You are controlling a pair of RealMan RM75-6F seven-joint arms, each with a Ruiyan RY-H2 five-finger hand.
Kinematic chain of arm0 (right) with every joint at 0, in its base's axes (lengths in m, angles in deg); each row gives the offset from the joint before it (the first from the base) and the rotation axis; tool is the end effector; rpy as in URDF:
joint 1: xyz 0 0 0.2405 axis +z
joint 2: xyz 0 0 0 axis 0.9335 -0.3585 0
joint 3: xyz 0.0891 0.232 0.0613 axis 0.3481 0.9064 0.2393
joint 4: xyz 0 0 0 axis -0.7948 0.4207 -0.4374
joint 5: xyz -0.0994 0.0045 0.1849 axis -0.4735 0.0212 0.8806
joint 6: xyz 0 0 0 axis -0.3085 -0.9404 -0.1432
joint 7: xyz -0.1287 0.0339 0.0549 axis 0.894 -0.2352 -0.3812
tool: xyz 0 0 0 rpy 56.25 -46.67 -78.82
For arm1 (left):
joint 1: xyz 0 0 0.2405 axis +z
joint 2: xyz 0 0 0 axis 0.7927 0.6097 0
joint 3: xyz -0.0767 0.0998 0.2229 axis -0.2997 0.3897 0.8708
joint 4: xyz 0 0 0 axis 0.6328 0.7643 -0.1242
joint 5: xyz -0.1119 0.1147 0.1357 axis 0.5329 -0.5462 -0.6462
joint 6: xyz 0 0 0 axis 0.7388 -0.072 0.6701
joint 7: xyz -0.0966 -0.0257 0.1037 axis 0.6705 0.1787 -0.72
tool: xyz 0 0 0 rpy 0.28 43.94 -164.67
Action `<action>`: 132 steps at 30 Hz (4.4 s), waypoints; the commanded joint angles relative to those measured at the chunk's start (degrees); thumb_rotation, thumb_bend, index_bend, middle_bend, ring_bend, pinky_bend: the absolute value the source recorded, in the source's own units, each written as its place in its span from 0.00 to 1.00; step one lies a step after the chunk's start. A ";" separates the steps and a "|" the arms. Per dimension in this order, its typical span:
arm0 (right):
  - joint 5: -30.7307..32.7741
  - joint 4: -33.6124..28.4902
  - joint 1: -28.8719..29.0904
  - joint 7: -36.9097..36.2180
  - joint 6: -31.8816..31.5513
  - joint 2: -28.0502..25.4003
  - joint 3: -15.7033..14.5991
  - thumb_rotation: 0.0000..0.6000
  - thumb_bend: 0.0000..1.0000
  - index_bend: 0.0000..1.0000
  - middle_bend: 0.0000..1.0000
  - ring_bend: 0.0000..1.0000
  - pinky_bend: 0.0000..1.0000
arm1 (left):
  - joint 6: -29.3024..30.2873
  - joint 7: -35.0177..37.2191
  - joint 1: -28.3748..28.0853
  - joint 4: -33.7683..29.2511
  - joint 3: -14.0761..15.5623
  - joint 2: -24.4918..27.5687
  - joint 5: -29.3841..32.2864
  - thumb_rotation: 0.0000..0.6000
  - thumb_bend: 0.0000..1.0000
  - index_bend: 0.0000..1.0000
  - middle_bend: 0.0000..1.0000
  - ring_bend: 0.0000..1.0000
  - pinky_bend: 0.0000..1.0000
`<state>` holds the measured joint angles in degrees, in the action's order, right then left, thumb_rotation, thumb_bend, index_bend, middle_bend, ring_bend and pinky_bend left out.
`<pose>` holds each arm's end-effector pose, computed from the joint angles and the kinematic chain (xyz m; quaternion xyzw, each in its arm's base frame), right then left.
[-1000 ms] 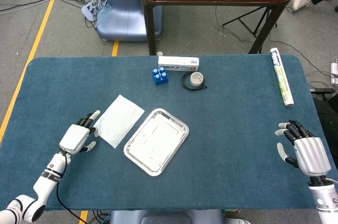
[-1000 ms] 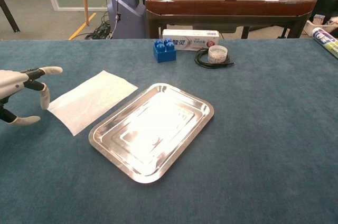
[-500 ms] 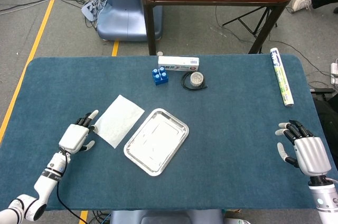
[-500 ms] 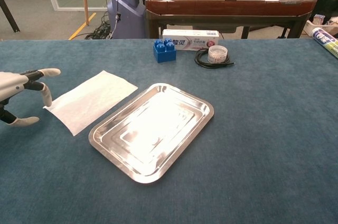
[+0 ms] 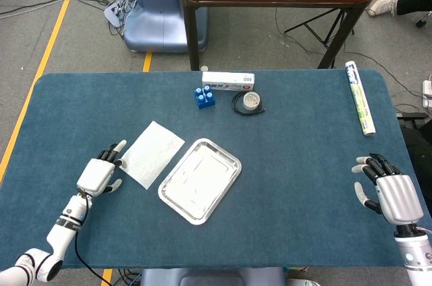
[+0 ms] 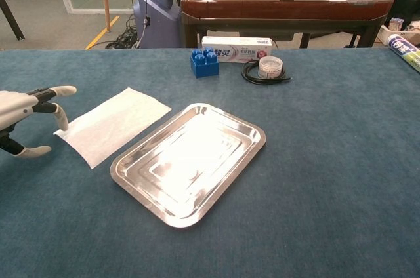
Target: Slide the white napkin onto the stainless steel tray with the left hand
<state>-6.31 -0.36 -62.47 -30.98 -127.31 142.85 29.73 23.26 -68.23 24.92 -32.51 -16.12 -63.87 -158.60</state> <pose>-0.3071 -0.1908 0.1533 0.6222 -0.3414 0.4169 0.5678 -0.2974 0.3102 0.0094 -0.7299 -0.3318 -0.3594 0.4774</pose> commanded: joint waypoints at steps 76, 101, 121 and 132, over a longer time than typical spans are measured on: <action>0.04 0.04 0.04 -0.76 -0.11 -0.27 0.16 1.00 0.45 0.40 0.31 0.18 0.41 | 2.60 3.37 -0.78 10.04 -1.12 -10.82 1.25 1.00 0.36 0.48 0.00 0.00 0.19; -0.26 0.47 -0.01 -1.08 -0.81 0.07 0.33 1.00 0.45 0.40 0.31 0.18 0.41 | 4.85 7.53 -0.68 6.63 -2.45 -9.41 1.59 1.00 0.44 0.63 0.00 0.00 0.19; -0.31 0.40 -0.01 -1.10 -0.85 0.05 0.32 1.00 0.45 0.40 0.31 0.18 0.41 | 4.74 3.56 -0.58 -19.03 -5.18 1.08 3.89 1.00 0.44 0.66 0.00 0.00 0.19; -0.29 0.40 -0.04 -1.39 -0.94 -0.05 0.35 1.00 0.45 0.40 0.31 0.18 0.41 | 8.29 -1.11 1.04 -26.25 -2.80 2.24 0.46 1.00 0.44 0.67 0.00 0.00 0.19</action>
<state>-6.59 0.05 -62.51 -32.38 -128.25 142.80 30.08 31.17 -68.88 25.66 -58.29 -19.27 -61.66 -157.72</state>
